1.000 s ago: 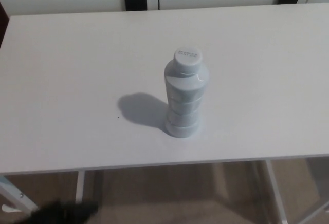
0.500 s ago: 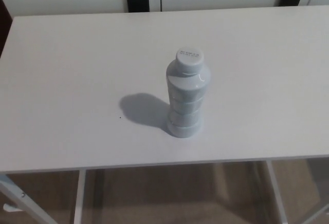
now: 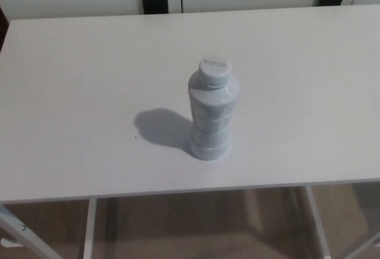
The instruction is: The robot picks up a bottle from a person using its left hand and walk towards the table in frontand put the bottle on the table.
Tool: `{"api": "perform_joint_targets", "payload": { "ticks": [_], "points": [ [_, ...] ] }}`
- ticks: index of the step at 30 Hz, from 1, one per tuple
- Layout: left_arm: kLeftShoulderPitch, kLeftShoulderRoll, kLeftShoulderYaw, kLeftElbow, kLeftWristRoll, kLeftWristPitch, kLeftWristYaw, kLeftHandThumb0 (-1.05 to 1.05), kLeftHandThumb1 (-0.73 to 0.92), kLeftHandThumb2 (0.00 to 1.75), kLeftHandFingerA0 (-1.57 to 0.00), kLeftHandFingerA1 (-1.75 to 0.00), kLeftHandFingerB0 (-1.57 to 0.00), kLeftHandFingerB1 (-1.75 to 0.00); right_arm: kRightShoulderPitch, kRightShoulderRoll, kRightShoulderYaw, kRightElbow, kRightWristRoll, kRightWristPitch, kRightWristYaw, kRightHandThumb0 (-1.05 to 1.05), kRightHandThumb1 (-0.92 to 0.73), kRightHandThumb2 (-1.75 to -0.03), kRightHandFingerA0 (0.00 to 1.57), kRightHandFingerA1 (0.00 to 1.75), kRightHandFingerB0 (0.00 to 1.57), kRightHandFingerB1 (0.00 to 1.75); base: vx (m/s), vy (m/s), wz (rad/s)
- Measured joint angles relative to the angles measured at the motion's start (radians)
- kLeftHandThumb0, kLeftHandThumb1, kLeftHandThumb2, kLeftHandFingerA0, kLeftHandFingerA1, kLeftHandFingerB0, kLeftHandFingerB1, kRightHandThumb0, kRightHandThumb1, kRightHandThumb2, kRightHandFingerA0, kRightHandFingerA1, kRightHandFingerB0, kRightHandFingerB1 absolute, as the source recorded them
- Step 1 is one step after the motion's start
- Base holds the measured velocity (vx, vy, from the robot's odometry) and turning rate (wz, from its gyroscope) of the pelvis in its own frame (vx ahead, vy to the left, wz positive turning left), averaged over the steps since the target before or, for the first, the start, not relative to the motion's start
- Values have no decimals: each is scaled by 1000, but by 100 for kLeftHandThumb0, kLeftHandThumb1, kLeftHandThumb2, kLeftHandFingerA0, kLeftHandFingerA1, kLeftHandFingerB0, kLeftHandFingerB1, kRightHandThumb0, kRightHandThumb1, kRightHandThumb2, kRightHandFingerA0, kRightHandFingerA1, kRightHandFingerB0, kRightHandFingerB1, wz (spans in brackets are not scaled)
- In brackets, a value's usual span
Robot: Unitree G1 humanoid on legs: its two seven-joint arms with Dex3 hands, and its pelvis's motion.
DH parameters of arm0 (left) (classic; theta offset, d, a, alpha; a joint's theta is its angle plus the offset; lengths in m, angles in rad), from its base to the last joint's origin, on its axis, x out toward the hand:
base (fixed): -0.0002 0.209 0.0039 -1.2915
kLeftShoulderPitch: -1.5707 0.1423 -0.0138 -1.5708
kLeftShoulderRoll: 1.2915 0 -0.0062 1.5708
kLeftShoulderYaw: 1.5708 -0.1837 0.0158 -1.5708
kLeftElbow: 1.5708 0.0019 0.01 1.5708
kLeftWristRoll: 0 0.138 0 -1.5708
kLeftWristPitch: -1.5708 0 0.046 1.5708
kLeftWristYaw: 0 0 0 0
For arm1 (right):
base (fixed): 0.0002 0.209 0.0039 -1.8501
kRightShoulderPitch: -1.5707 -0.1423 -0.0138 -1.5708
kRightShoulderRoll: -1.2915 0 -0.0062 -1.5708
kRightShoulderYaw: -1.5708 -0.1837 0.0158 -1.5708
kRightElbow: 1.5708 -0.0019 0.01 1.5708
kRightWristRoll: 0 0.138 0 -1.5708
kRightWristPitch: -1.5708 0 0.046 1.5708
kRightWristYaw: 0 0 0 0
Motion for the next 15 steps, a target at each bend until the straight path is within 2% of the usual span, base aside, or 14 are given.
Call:
{"api": "perform_joint_targets", "payload": {
  "ticks": [1,2,3,4,5,6,7,8,9,10,12,13,14,15],
  "points": [
    [-14,3,-9,34,8,0,13,-96,81,75,-5,-66,-5,-60,0,0,0,0,0,-1,-1,-27,-72,-62,53,45,45,39,0,0,0],
    [-30,8,-21,73,18,0,29,-94,64,119,-5,-61,-4,-57,0,0,-1,-1,0,-1,-2,-27,-72,-62,53,44,44,39,0,0,0],
    [-47,14,-35,115,32,-2,49,-97,84,67,-5,-65,-5,-57,1,0,-1,-2,0,-2,-3,-27,-72,-62,52,44,44,39,0,0,0],
    [-64,23,-53,162,51,-16,73,-97,84,67,-5,-65,-5,-57,2,0,-3,-5,0,-4,-6,-27,-72,-62,52,44,44,39,0,0,0],
    [-71,28,-62,183,60,-24,85,-101,64,118,-14,-67,-1,-56,2,0,-4,-6,0,-4,-7,-27,-72,-62,50,43,43,39,0,0,0],
    [-88,38,-80,223,77,-37,110,-102,82,65,-9,-68,-5,-59,3,0,-6,-5,0,-6,-8,-27,-72,-62,50,43,43,39,0,0,0],
    [-101,43,-93,247,89,-45,127,-102,82,65,-9,-68,-5,-59,3,0,-6,-5,0,-7,-8,-27,-72,-62,50,43,43,39,0,0,0],
    [-113,45,-104,271,100,-53,145,-105,62,116,-6,-64,-3,-55,3,0,-7,-5,0,-8,-9,-27,-72,-62,50,43,44,38,0,0,0],
    [-125,46,-111,294,111,-60,160,-105,62,117,-12,-66,-2,-58,3,0,-9,-5,1,-10,-10,-27,-72,-62,50,43,44,39,0,0,0],
    [-137,48,-119,320,123,-70,179,-105,80,66,-9,-67,-5,-59,3,0,-11,-5,1,-11,-11,-27,-72,-62,49,43,43,38,0,0,0],
    [-148,53,-132,353,142,-91,207,-95,82,65,-18,-67,-18,-60,7,0,-14,-5,1,-15,-13,-27,-72,-62,51,43,43,39,0,0,0],
    [-148,57,-136,360,152,-101,217,-98,60,98,-12,-64,-13,-61,10,-1,-14,-5,1,-17,-15,-28,-71,-62,51,43,42,38,0,0,0],
    [-145,62,-137,360,158,-117,222,-98,60,98,-12,-64,-13,-61,13,-1,-14,-5,0,-19,-17,-28,-71,-62,51,43,42,38,0,0,0],
    [-143,67,-136,361,161,-130,224,-104,82,66,-7,-71,-4,-63,14,-1,-14,-5,0,-20,-19,-28,-71,-62,50,43,43,38,0,0,0]
  ]
}}
